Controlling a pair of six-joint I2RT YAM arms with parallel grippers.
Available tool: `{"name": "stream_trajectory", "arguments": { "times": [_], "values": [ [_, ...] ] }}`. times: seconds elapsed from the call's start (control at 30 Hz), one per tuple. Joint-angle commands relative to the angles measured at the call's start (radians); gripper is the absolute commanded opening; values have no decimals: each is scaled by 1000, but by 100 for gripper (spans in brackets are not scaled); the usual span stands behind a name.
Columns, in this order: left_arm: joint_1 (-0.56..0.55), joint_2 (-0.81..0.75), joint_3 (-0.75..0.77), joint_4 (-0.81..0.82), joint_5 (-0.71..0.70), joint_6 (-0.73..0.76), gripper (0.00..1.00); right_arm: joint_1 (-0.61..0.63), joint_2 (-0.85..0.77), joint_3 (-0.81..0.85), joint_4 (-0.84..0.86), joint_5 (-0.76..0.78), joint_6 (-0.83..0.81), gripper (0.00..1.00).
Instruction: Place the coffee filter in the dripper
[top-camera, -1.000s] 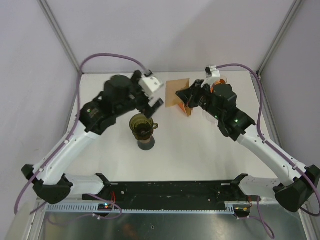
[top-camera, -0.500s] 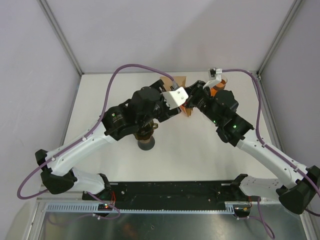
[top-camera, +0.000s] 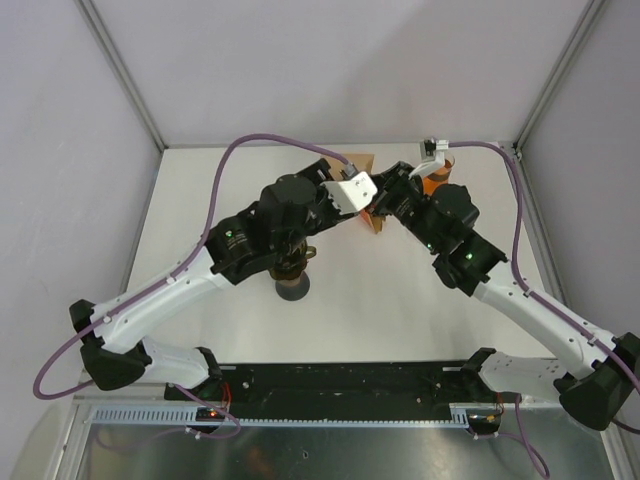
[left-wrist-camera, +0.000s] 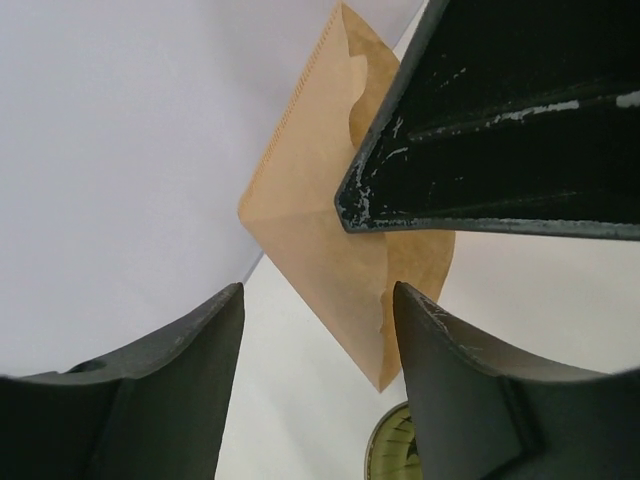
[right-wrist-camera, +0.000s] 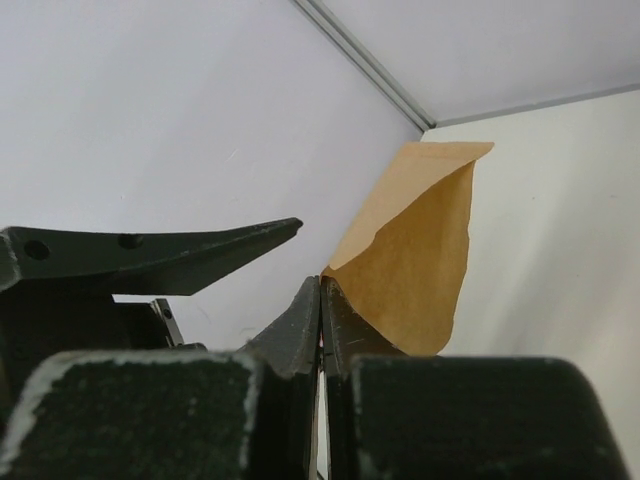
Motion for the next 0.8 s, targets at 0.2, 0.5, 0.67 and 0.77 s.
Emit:
{"name": "stream_trajectory", "arguments": {
  "times": [0.2,0.5,0.67,0.77],
  "values": [
    [-11,-28,-123,234,-96,173,47,4,-29,-50,127,9,61,0],
    [-3,-58,-168,251,-107,137,1,-8,-37,-55,82,13,-23,14],
    [68,-77,-167,238,-77,6,0,32,-95,-55,-47,131,-124,33],
    [93,-82,-167,232,-67,-52,0,76,-114,-54,-87,216,-167,38]
  ]
}}
